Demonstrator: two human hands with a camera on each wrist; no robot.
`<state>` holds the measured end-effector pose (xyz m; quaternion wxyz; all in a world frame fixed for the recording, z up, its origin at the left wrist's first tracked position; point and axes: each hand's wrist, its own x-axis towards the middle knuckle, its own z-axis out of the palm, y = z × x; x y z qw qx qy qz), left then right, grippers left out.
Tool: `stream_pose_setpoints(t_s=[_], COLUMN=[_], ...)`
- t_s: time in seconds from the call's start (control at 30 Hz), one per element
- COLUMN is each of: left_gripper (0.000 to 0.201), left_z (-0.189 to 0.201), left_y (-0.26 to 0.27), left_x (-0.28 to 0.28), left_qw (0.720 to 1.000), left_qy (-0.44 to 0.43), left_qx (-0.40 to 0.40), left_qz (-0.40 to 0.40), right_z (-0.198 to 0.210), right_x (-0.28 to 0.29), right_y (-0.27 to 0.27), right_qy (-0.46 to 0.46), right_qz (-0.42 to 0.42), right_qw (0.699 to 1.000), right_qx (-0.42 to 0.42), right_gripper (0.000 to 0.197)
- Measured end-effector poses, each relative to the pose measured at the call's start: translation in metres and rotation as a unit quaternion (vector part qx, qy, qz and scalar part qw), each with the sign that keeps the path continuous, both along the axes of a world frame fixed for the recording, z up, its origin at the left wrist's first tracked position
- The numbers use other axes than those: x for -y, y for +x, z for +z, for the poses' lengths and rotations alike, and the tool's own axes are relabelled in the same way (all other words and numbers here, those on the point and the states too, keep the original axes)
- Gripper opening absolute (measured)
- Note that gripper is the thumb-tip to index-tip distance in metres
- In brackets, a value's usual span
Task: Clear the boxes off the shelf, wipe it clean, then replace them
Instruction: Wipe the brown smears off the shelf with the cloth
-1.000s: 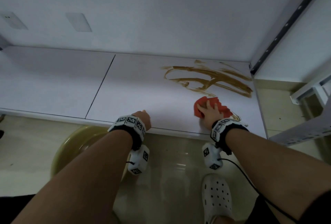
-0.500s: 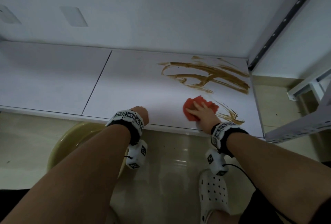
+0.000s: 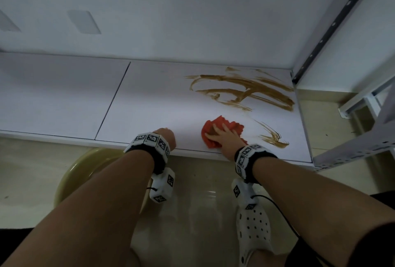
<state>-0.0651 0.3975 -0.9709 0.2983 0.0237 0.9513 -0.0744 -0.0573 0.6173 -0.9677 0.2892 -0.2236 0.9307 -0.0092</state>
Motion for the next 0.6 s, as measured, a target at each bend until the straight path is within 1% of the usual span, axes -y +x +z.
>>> stream_pose_setpoints(t_s=[0.07, 0.1, 0.17, 0.23, 0.3, 0.33, 0.4, 0.47, 0.53, 0.6], left_gripper=[0.041, 0.041, 0.043, 0.044, 0.047, 0.049, 0.050, 0.048, 0.045, 0.043], left_z=[-0.003, -0.003, -0.003, -0.001, -0.002, -0.003, -0.005, -0.005, -0.005, -0.003], left_y=[0.000, 0.000, -0.001, 0.000, 0.000, 0.000, 0.000, -0.001, -0.001, 0.000], left_x=[0.002, 0.003, 0.004, 0.004, 0.003, 0.003, 0.003, 0.002, 0.002, 0.001], left_qw=[1.000, 1.000, 1.000, 1.000, 1.000, 1.000, 0.999, 0.999, 1.000, 1.000], left_qy=[-0.002, -0.004, -0.009, -0.015, -0.019, -0.021, -0.027, -0.026, -0.018, -0.012], left_qx=[0.000, 0.002, 0.007, 0.014, 0.010, 0.009, 0.006, 0.006, 0.007, 0.012], left_qz=[0.001, -0.002, -0.005, -0.006, -0.011, -0.015, -0.019, -0.018, -0.011, -0.002], right_z=[0.003, 0.004, 0.004, 0.003, 0.004, 0.005, 0.007, 0.008, 0.008, 0.007], right_x=[-0.012, -0.020, -0.039, -0.057, -0.072, -0.077, -0.080, -0.075, -0.067, -0.054], right_y=[-0.001, 0.000, 0.004, 0.010, 0.011, 0.010, 0.006, 0.003, 0.002, 0.004], right_qy=[-0.001, -0.005, -0.015, -0.012, 0.004, 0.006, 0.002, 0.000, -0.005, -0.012], right_qz=[-0.001, -0.024, -0.116, -0.213, -0.285, -0.307, -0.322, -0.317, -0.292, -0.236], right_qw=[1.000, 1.000, 0.993, 0.977, 0.958, 0.952, 0.946, 0.947, 0.956, 0.971], right_qx=[0.006, 0.005, 0.004, -0.003, 0.001, 0.012, 0.034, 0.041, 0.036, 0.030], right_gripper=[0.074, 0.074, 0.076, 0.078, 0.080, 0.082, 0.084, 0.082, 0.080, 0.078])
